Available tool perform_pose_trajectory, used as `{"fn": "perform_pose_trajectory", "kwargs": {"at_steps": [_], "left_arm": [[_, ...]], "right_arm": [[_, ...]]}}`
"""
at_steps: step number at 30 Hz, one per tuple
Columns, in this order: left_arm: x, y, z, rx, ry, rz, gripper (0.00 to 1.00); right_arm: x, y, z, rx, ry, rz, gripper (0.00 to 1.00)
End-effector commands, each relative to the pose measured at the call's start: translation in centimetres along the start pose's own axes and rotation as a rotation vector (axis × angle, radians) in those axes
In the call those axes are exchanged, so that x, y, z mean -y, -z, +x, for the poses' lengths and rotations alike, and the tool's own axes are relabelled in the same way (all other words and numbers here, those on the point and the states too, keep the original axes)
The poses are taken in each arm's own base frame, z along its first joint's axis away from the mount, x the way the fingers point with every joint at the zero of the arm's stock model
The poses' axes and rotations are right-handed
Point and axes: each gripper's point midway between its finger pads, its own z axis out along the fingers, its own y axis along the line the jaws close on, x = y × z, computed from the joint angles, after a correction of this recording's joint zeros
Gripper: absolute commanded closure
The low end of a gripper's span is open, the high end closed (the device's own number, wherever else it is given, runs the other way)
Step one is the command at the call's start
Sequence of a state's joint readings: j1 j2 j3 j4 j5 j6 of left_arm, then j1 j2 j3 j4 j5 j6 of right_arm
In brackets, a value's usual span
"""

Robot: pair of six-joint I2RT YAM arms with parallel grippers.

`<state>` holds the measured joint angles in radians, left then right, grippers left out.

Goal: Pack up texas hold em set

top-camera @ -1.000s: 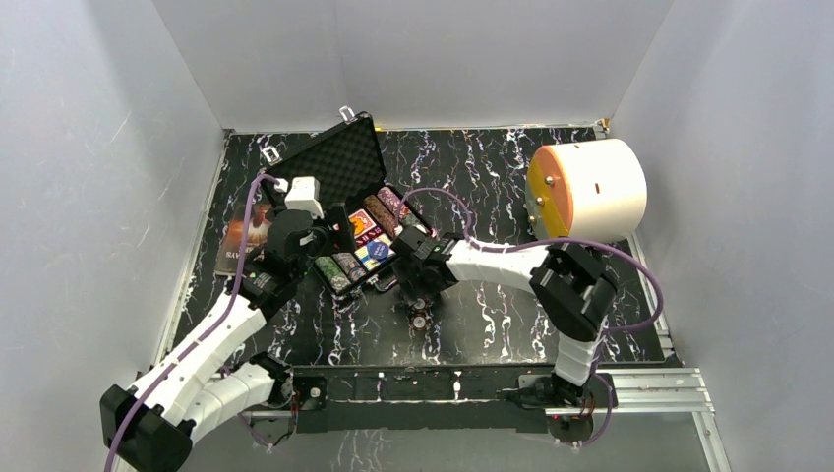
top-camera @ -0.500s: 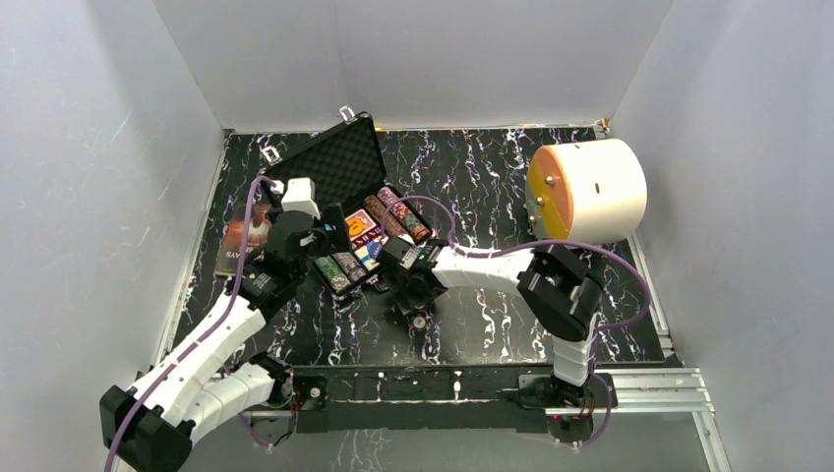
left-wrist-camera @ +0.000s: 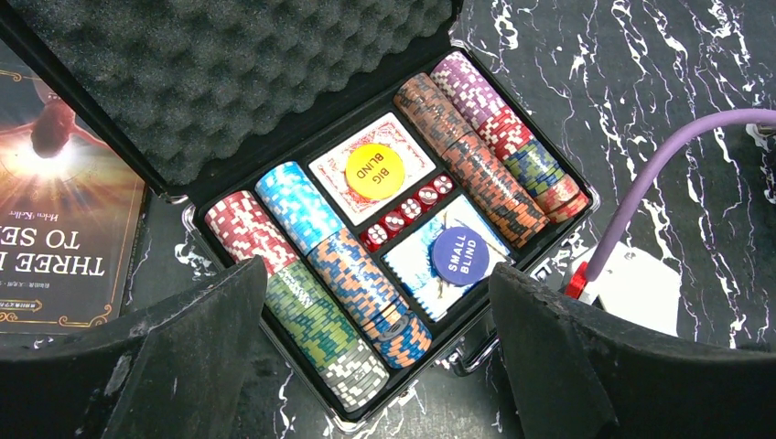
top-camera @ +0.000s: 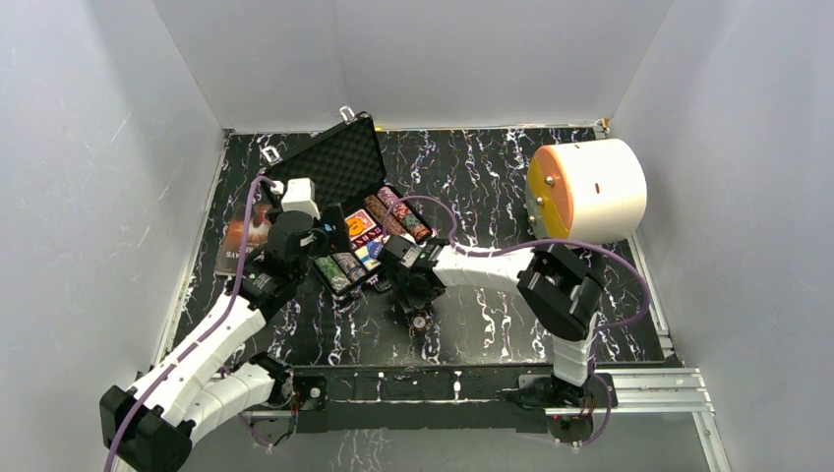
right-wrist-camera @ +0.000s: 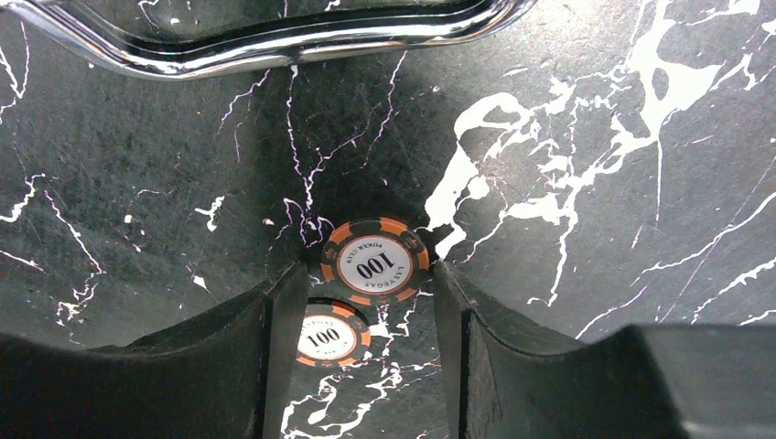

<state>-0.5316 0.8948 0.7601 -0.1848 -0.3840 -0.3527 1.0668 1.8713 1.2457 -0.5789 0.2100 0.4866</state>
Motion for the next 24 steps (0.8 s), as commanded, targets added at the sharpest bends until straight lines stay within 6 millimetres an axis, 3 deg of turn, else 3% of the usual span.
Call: {"fn": "perform_pose_trajectory", "kwargs": {"at_steps": [1,6,10,16,24], "left_arm": [[-0.3,0.3,-0.1,0.013,0.015,-0.007,0.09],[0.0,0.3,0.3,-0.001,0.027,0.011,0.09],[0.2,0.3,1.0,-0.023,0.04,0.022,0.09],[0.8,0.3,2.5,-0.077,0.113,0.043,0.08],[4.9,0.3,6.7,-0.205,0.271,0.252,0.01]], "right_arm": [[1.0,-2.5,1.5,-0.055,-0.052,-0.002,0.4],[1.1,-3.4,1.8,-0.075,-0.054,-0.001,0.48],[1.7,-3.0,0.9,-0.039,-0.06,0.033,0.51],[2.6,0.4,-2.8,0.122,-0.103,0.077,0.51],[4.2,4.0,-5.7,0.256,-0.273,0.026,0.48]]}}
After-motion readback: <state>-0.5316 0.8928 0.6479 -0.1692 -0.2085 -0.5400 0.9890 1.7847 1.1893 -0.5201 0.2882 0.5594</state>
